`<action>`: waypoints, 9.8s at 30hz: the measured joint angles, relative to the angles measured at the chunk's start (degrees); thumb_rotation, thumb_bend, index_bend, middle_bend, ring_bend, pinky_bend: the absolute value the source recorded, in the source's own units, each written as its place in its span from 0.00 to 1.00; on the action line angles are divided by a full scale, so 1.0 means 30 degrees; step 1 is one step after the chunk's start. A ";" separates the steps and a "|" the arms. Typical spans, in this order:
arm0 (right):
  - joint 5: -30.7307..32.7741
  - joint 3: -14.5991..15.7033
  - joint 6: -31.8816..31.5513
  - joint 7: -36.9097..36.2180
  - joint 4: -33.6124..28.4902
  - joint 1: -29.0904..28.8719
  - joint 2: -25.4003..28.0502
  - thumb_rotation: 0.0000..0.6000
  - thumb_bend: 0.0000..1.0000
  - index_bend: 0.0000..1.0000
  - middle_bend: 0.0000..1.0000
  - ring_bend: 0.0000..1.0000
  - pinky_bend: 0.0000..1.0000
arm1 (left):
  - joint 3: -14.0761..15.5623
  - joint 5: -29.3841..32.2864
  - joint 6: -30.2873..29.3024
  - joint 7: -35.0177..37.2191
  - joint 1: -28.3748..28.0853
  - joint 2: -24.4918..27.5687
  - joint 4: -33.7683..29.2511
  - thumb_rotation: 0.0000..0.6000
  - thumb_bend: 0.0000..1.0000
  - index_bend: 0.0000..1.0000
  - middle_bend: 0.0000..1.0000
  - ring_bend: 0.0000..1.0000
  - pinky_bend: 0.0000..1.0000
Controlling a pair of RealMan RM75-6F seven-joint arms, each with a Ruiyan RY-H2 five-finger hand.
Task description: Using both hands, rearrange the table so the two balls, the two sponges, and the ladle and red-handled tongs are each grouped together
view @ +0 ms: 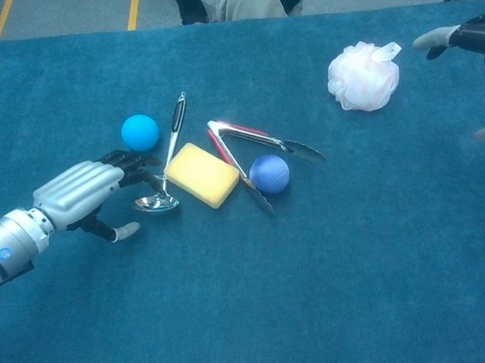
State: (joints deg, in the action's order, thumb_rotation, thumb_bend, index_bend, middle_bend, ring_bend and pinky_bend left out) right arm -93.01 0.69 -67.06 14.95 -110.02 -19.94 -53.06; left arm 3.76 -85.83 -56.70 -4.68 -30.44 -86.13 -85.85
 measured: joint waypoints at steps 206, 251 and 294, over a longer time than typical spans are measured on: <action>0.0341 -0.0243 0.0085 0.0610 -0.0874 -0.0008 -0.0149 1.00 0.03 0.16 0.26 0.20 0.39 | 0.3146 -0.5317 -0.4673 0.0530 0.4726 0.8044 -0.3068 1.00 0.47 0.23 0.18 0.21 0.10; 0.0170 -0.0291 -0.0048 0.0424 -0.0930 0.0055 -0.0090 1.00 0.03 0.16 0.26 0.20 0.39 | 0.3583 -0.5682 -0.5244 -0.0949 0.6201 0.4190 0.4800 1.00 0.22 0.00 0.00 0.00 0.03; -0.0734 0.0040 -0.1538 -0.2250 0.0763 0.1001 0.0347 1.00 0.03 0.16 0.26 0.20 0.39 | 0.3033 -0.5895 -0.1006 -0.5928 0.3227 0.5351 -0.2083 1.00 0.22 0.00 0.00 0.00 0.03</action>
State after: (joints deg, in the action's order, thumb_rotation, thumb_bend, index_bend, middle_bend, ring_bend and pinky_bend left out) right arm -95.21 0.82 -71.67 8.20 -107.73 -16.93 -52.02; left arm 12.85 -103.52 -59.71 -22.46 -20.76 -70.08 -92.11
